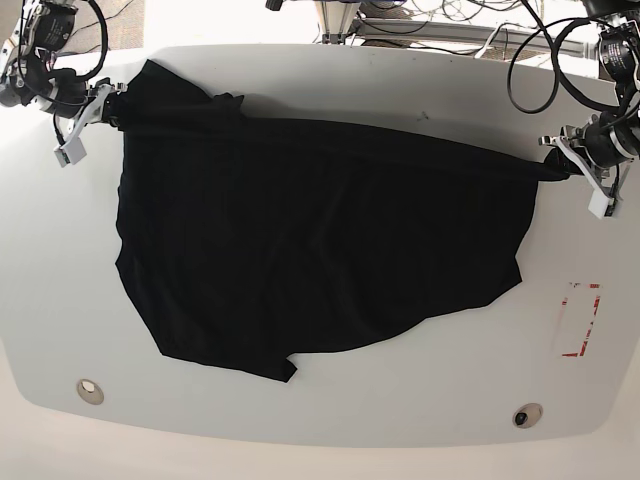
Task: Layout the t-shirt on the table in an organized manner, then fold the t-shirt properly
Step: 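Pull the held corners apart with both grippers to stretch the shirt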
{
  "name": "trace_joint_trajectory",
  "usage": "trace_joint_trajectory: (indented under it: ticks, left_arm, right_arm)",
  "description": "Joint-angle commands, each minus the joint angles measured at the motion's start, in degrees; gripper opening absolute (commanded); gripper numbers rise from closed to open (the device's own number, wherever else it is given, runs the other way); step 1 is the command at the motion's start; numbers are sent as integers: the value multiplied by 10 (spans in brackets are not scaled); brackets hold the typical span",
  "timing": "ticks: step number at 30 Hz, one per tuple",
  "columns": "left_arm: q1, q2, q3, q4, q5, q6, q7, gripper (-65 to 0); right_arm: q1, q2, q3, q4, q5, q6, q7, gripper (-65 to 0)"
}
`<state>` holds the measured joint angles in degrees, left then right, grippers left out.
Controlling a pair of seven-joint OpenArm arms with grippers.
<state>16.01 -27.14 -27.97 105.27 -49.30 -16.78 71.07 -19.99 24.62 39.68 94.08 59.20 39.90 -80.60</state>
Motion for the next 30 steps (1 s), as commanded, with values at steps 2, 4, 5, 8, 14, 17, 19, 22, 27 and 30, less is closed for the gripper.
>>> trace_joint_trajectory:
  ticks: [2,4,5,8,14,17,19,22,27,30]
  left_arm:
    - [-12,-40,-6,9,0,0,-1,-649]
    - [-20,-43,-10,10,0,0,-1,-649]
    - [-24,-45,-20,11,-1,0,0,-649]
    - [-28,-66,-58,11,-2,0,1,-649]
    - [-83,-106,-92,10,-2,0,14,-646]
    - [-104,-119,-91,10,-2,0,34,-646]
    - [-123,-123,-91,11,-3,0,49,-646]
    - [-148,-123,-86,13,-4,0,67,-646]
    - [-192,-122,-54,13,-32,0,71,-646]
    - [-220,-122,-23,13,-53,0,72,-647]
  right_arm:
    - [8,13,-15,9,6,1,6,-648]
    - [8,13,-27,9,6,1,6,-648]
    - [8,13,-29,9,6,1,6,-648]
    - [7,10,-31,9,6,1,6,-648]
    - [29,-15,-45,9,6,1,6,-648]
    - [39,-21,-54,10,6,1,6,-648]
    - [42,-23,-56,10,7,1,6,-648]
    - [55,-23,-56,10,9,1,6,-648]
    - [92,-15,-56,10,9,1,6,-648]
    - [119,0,-56,10,10,1,6,-648]
